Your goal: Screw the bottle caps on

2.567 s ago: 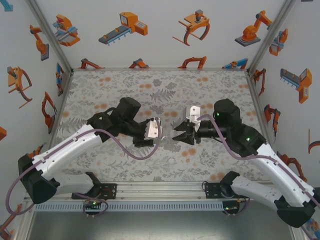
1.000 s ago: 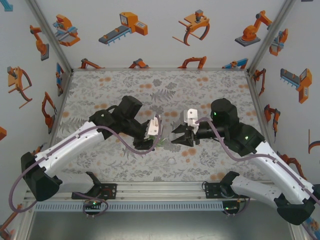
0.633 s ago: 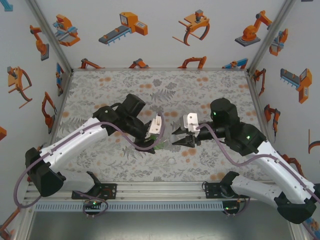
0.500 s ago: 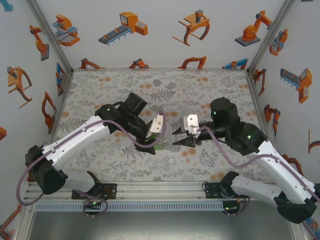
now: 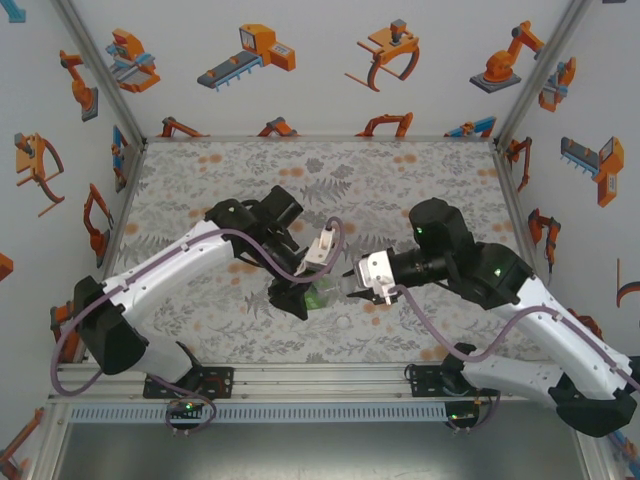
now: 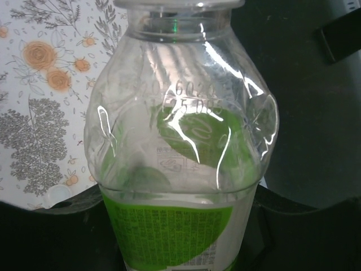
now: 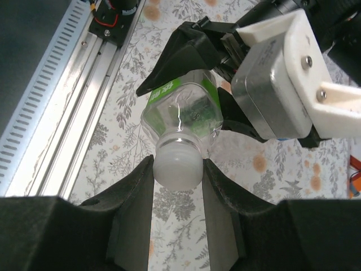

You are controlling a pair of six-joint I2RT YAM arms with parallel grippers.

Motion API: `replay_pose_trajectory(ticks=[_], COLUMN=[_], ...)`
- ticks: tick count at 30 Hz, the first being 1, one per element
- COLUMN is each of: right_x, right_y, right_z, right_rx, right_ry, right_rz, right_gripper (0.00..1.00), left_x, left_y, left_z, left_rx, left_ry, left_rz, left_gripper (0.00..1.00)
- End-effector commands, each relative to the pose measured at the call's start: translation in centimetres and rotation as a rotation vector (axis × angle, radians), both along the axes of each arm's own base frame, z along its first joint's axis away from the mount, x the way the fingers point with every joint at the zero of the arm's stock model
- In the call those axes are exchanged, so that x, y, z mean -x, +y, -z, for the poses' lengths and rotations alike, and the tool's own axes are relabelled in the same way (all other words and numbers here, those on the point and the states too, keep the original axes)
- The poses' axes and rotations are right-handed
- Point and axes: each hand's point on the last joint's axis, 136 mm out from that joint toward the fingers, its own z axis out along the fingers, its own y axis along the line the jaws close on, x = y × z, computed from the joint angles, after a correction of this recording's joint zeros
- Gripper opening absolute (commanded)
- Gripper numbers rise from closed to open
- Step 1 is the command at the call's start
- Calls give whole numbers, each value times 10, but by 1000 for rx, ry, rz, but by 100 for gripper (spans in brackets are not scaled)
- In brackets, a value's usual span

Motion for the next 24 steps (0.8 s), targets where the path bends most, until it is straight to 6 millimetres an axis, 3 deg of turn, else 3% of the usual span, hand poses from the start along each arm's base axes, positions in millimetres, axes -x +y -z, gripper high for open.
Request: replay_pose_trajectory(ticks=[1,15,24], right_x=[4,17,11], right_y=[2,8,21], right_z=[1,15,20], right_rx=[20,91,64], right_ry=[-90,-176,60], right_rz=[-40,-83,44], right_gripper=[0,0,0], left_x=[12,16,-6], left_y=[-9,-5,-15], left_z=[-27,-29,-25], left_rx=[101,63,160], left_ry=[40,107,-106], left_rz=[74,122,39], left_gripper=[0,0,0])
